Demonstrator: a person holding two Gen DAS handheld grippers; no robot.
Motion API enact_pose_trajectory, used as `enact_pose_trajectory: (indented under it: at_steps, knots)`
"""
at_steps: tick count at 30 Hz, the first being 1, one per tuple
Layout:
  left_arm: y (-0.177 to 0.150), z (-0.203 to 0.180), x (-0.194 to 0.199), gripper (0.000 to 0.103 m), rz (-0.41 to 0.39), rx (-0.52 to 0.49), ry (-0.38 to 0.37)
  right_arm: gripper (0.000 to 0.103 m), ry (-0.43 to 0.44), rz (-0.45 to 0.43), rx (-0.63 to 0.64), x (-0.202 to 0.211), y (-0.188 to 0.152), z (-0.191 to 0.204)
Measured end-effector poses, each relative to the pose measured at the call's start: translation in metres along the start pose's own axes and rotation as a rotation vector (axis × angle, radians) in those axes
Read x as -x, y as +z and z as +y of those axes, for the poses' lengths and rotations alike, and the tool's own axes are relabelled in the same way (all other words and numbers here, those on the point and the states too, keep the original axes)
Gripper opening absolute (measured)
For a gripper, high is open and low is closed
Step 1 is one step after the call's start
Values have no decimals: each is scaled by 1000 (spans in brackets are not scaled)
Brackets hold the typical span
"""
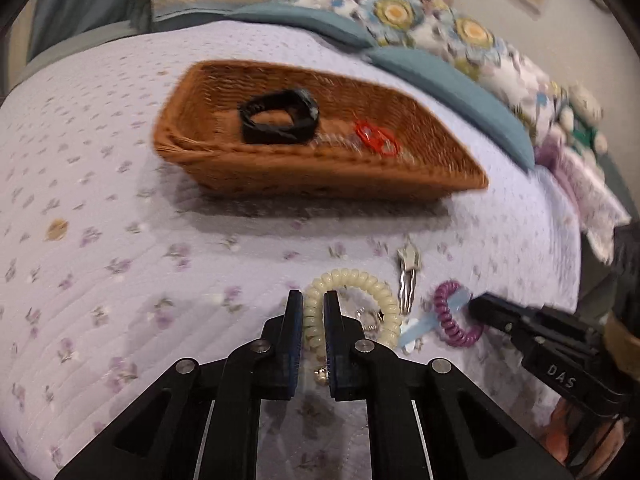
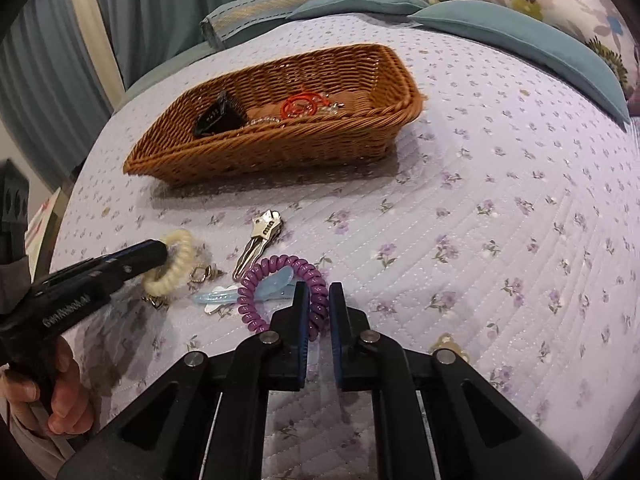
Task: Organize jewelry
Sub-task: 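Reach the left tool to a gold clasp while the right tool reaches the purple coil bracelet, then drop the cream coil with the left tool while the right tool drops the purple coil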
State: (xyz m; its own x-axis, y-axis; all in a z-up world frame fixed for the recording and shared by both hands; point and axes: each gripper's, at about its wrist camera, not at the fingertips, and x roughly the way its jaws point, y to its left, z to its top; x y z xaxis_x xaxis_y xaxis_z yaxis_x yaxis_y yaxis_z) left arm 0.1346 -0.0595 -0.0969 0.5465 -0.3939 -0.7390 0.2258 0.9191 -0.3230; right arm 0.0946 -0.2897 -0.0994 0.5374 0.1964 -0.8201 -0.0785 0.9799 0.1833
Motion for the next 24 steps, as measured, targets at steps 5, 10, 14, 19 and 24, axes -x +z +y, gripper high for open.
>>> enact_pose_trajectory:
  at_steps: [5,10,14,19,24]
  knots:
    - [3,8,15,10,-62,32,-23,11,23,-56,0,13,1,1]
    - [4,9,15,10,-60,35,-22,11,50,-99,-5,23,4,1]
    - [3,6,16,10,-67,28,-21,11,56,-118,-1,28,4,3]
    - [5,3,26,10,-100,28,-34,11,66,-158,-4,39,7,4]
    - [25,-9,51,10,-170,-7,-32,11,66,-235,7,59,27,11]
